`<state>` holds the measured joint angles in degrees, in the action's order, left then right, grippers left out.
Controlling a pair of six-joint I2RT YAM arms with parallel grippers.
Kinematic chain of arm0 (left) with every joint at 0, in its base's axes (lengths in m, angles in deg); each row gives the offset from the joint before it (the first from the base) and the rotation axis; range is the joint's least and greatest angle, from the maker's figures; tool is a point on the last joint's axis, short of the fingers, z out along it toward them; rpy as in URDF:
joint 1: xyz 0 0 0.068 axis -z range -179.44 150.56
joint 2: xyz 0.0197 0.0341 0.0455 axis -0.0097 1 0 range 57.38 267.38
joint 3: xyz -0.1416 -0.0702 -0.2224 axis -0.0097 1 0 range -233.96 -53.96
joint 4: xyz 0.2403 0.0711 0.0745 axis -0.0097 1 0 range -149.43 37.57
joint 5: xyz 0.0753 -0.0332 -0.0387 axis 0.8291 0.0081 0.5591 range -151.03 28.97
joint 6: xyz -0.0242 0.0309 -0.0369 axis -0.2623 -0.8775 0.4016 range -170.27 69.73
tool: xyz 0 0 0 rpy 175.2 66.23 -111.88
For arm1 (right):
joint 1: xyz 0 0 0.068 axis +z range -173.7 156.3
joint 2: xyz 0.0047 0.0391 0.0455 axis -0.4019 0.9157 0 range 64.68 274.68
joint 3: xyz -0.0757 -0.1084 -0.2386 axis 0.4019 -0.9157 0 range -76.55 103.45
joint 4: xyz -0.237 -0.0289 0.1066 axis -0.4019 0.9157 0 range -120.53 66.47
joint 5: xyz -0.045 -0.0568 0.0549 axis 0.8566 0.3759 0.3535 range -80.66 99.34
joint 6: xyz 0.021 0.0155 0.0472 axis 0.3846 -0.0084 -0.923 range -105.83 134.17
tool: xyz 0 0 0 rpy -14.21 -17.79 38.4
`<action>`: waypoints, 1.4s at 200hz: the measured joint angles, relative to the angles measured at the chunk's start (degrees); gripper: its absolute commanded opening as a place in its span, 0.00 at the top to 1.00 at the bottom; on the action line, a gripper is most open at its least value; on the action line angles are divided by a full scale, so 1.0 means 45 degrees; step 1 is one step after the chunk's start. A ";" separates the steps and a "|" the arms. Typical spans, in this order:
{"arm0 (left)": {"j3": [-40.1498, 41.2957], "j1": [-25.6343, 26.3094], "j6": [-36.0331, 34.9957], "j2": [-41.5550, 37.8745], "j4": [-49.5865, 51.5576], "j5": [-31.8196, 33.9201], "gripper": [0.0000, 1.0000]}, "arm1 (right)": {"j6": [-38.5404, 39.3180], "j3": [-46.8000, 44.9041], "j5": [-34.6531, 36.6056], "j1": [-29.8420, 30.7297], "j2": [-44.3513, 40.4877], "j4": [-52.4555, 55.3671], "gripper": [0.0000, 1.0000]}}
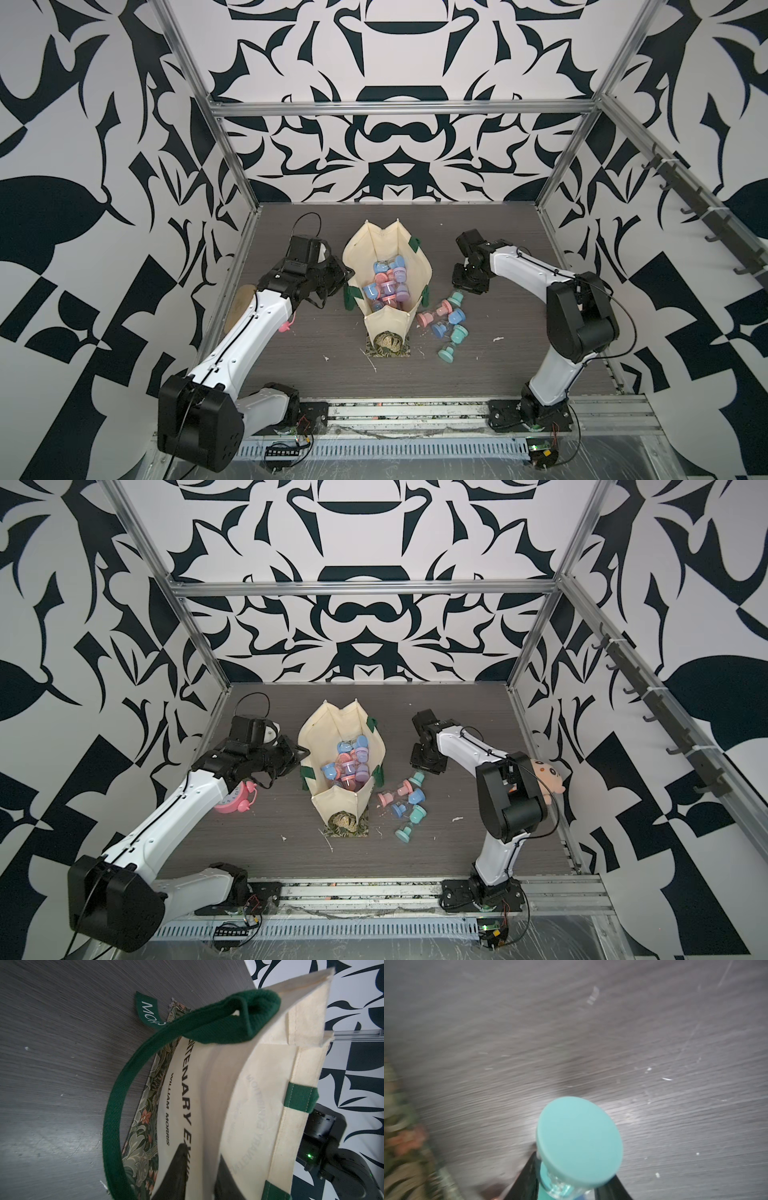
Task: Put the hourglass into the canvas bag
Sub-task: Pick up the hourglass from the center of the board.
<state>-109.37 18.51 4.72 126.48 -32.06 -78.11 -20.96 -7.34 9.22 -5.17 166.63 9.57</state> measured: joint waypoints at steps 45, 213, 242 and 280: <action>-0.0165 0.0000 -0.0053 0.0423 0.0126 -0.0019 0.76 | 0.0291 0.0121 -0.0029 -0.0500 0.0724 0.0180 0.70; -0.0544 0.0000 -0.0675 0.0568 0.0554 0.0039 0.72 | 0.0563 0.2307 0.0486 -0.0767 0.2793 0.0738 0.75; -0.0544 -0.0005 -0.0743 0.0568 0.0554 0.0044 0.72 | 0.0583 0.2399 0.0481 -0.0777 0.2851 0.0811 0.89; -0.0534 -0.0194 -0.0748 0.0568 0.0549 -0.0034 0.68 | 0.0860 0.2812 0.0554 -0.0792 0.2803 0.0967 1.00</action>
<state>-111.78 17.64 1.35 129.04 -29.59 -78.26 -17.09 5.31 11.71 -8.74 179.24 13.92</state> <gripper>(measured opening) 0.315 0.415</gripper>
